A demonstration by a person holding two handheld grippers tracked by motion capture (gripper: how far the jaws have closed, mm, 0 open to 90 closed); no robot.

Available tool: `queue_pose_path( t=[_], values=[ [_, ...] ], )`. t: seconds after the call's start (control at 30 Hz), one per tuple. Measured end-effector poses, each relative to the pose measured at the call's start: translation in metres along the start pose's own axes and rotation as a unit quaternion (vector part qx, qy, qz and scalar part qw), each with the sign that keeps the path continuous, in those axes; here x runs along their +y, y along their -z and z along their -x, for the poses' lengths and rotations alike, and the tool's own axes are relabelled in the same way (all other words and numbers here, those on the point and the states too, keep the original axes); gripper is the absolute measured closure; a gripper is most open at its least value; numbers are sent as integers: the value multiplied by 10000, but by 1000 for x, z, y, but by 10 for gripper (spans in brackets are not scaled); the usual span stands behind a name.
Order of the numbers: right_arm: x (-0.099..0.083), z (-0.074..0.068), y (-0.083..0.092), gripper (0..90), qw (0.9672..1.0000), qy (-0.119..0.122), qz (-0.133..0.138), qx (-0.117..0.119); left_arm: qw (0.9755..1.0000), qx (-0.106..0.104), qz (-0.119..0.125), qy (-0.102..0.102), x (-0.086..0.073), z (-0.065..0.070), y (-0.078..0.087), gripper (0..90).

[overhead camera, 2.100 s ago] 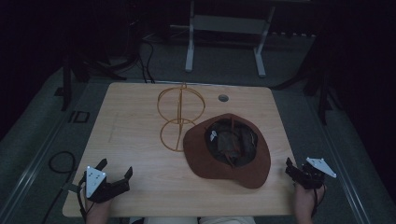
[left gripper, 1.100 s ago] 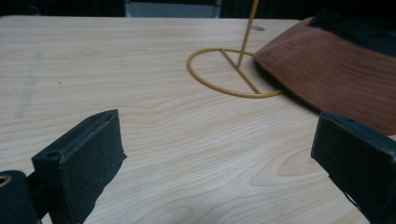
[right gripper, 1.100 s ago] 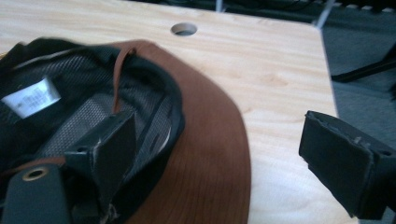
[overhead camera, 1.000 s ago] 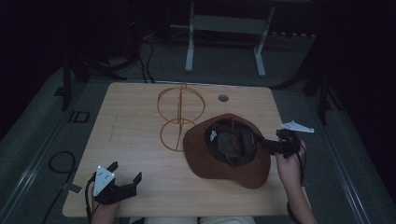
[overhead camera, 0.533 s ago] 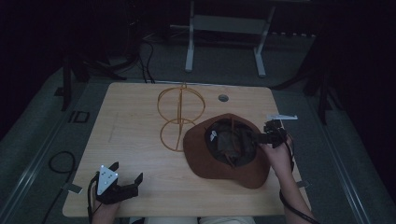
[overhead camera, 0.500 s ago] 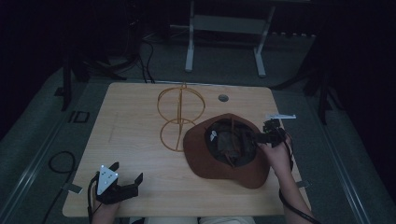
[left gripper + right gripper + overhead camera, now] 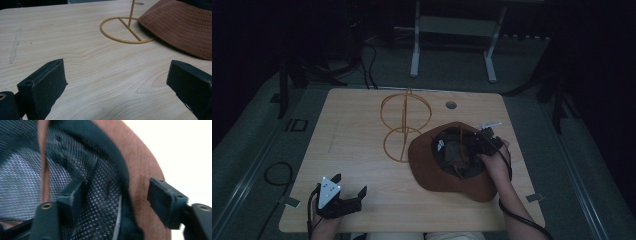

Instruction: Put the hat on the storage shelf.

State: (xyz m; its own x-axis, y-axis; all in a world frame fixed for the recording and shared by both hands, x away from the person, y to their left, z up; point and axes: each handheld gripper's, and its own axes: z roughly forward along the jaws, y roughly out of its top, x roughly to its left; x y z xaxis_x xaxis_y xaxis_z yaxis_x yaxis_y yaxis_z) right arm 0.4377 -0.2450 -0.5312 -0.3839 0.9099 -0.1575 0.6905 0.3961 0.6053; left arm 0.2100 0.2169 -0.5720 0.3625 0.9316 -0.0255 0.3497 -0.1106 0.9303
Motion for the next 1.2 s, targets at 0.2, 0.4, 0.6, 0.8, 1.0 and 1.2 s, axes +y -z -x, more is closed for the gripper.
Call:
queue_pose_path(
  t=[0.2, 0.4, 0.6, 0.8, 1.0, 1.2],
  values=[
    [-6, -10, -5, 529, 9987, 157, 10, -487, 10000, -10, 9, 34, 0, 0, 0, 28],
    [-12, -8, -6, 780, 9969, 15, 100, -780, 10000, -15, 12, 10, 0, 1, 1, 28],
    [-18, -7, 0, 837, 9948, -177, 424, -910, 10000, 7, 19, 23, 0, 0, 1, 28],
    [-17, 5, 29, 841, 9900, -525, 1026, -820, 10000, 15, -43, -37, 0, 1, 1, 28],
    [-11, 14, 76, 843, 9791, -736, 1801, -595, 9997, -92, -168, -138, 0, 5, -2, 28],
    [-7, 17, 108, 842, 9707, -782, 2240, -380, 9994, -277, -188, -42, 3, 9, -3, 28]
  ],
)
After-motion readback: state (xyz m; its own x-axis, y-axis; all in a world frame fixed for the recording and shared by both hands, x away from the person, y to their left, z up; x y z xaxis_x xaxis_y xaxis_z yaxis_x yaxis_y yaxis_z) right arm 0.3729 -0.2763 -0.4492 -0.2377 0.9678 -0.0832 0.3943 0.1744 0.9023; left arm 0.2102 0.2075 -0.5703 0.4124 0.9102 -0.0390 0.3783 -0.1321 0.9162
